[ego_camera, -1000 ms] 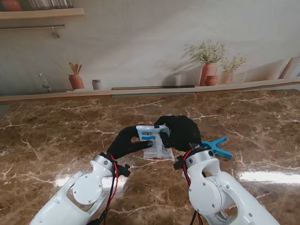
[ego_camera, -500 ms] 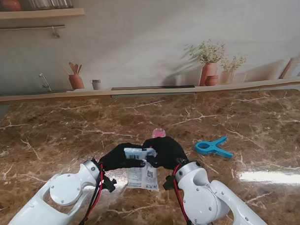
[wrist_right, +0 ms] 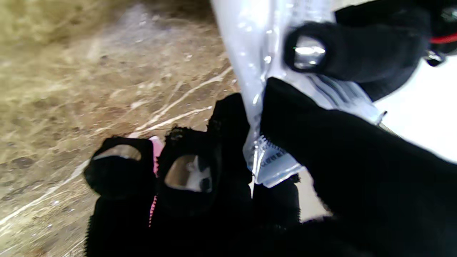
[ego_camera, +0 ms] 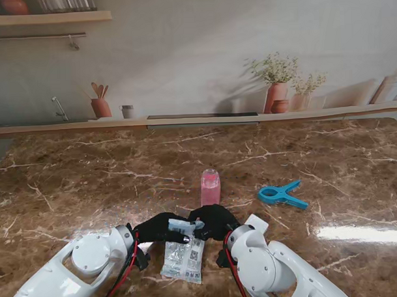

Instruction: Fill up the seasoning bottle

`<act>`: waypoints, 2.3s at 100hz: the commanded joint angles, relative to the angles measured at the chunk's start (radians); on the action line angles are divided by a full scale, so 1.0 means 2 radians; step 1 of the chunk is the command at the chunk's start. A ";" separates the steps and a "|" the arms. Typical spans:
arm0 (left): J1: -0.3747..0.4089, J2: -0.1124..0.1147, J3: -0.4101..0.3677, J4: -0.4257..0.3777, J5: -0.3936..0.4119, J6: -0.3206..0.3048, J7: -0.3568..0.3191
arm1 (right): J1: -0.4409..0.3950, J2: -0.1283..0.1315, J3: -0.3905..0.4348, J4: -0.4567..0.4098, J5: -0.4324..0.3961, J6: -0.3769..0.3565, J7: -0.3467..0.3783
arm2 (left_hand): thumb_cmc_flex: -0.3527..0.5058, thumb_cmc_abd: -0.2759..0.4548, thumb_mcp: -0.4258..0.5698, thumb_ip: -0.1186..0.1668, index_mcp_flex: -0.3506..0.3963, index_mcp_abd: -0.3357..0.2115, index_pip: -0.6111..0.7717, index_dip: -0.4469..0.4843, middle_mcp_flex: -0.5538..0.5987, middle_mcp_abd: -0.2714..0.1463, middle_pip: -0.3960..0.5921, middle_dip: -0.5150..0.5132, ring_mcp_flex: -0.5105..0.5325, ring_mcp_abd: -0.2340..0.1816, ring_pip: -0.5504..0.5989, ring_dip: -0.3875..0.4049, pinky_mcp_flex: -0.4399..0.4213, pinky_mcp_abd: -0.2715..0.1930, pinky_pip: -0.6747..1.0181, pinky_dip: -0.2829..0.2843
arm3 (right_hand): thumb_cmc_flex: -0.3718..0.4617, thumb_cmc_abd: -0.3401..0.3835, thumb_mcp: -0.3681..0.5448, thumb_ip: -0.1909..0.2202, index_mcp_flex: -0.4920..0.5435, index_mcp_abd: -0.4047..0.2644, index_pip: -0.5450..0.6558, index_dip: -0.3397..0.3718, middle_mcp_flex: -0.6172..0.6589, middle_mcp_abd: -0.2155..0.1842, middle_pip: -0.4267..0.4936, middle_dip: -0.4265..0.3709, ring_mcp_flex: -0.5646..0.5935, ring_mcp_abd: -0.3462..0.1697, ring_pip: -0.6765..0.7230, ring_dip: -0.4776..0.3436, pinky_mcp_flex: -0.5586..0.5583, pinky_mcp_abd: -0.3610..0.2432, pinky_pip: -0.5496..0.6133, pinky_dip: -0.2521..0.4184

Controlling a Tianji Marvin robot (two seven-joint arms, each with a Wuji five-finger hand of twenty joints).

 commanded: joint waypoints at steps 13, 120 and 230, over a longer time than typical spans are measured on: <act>-0.004 -0.020 0.014 0.029 0.035 -0.024 0.080 | 0.008 0.000 -0.007 0.048 -0.045 -0.018 -0.027 | -0.005 -0.014 -0.010 0.054 -0.006 -0.083 0.024 -0.041 -0.008 -0.010 -0.048 0.003 -0.038 0.009 -0.038 -0.007 -0.030 0.044 -0.067 -0.003 | 0.032 0.058 0.048 0.045 0.052 -0.032 0.077 0.036 0.024 -0.033 0.061 -0.004 0.020 -0.053 0.014 0.000 -0.010 -0.007 0.035 0.004; -0.007 -0.060 0.042 0.086 0.072 -0.097 0.232 | -0.041 -0.021 0.019 0.014 -0.126 -0.006 -0.185 | 0.115 0.002 0.037 0.059 0.163 -0.089 0.077 0.078 -0.026 -0.004 -0.014 0.023 0.019 0.007 0.017 0.021 0.029 0.033 -0.052 -0.046 | -0.148 0.170 -0.114 0.016 -0.043 0.017 0.038 -0.225 -0.092 -0.002 -0.145 -0.196 -0.116 0.024 -0.309 -0.092 -0.140 -0.010 -0.124 0.033; -0.004 -0.069 0.047 0.102 0.107 -0.128 0.285 | 0.034 0.014 -0.038 0.021 0.000 0.074 0.067 | 0.111 -0.003 0.050 0.057 0.176 -0.079 0.065 0.027 -0.030 -0.012 0.002 0.015 0.019 0.003 -0.002 0.047 0.024 0.007 -0.073 -0.042 | -0.054 0.061 -0.107 0.011 -0.027 0.022 0.108 -0.210 -0.027 -0.031 -0.025 -0.054 -0.068 0.008 -0.168 -0.021 -0.082 -0.045 -0.006 0.055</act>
